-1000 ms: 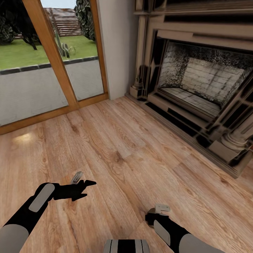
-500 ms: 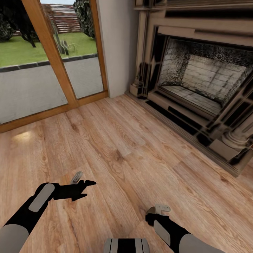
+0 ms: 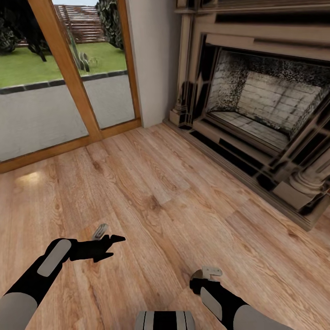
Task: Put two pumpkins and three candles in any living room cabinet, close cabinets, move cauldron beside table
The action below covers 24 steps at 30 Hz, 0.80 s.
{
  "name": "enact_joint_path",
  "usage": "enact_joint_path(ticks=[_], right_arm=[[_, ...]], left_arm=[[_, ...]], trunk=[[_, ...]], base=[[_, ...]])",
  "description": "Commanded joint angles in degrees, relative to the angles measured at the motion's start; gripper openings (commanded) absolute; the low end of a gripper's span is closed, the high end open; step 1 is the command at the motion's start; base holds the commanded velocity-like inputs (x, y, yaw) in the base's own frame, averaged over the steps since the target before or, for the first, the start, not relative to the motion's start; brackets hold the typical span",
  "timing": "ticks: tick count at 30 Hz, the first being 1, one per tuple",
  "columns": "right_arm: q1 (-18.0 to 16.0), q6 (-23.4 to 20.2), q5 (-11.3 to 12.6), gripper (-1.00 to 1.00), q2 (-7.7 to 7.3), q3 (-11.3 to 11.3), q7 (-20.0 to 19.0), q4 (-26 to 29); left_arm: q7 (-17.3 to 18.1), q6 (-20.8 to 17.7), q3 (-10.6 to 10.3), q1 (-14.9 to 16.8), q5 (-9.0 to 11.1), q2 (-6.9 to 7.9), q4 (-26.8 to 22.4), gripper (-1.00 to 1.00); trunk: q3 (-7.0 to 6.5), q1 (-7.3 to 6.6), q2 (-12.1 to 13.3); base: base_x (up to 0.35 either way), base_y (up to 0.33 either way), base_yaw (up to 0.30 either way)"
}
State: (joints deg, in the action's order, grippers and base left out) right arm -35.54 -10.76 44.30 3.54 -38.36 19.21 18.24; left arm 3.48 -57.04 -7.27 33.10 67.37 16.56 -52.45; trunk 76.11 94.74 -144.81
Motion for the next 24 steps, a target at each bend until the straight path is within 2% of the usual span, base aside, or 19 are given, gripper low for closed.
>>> enact_joint_path(ticks=[1,13,14,24], right_arm=[[0.0,-0.2,0.5,1.00,-0.03,-0.5,0.4,0.1],[0.0,-0.2,0.5,1.00,-0.04,-0.5,0.4,0.1],[0.0,-0.2,0.5,-1.00,-0.04,-0.5,0.4,0.1],[0.0,-0.2,0.5,-1.00,-0.10,-0.5,0.4,0.1]], left_arm=[[0.3,-0.1,-0.1,0.0,-0.3,0.03,0.0,1.00],[0.3,0.0,-0.1,0.0,-0.4,-0.08,0.0,1.00],[0.3,0.0,-0.1,0.0,-0.4,-0.08,0.0,1.00],[0.3,0.0,-0.1,0.0,-0.4,-0.13,0.0,1.00]], trunk=[[0.04,-0.01,0.0],[0.04,-0.01,0.0],[0.04,-0.01,0.0],[0.04,-0.01,0.0]], base=[[0.048,0.000,0.000],[0.030,0.000,0.000],[0.000,0.000,0.000],[0.000,0.000,0.000]])
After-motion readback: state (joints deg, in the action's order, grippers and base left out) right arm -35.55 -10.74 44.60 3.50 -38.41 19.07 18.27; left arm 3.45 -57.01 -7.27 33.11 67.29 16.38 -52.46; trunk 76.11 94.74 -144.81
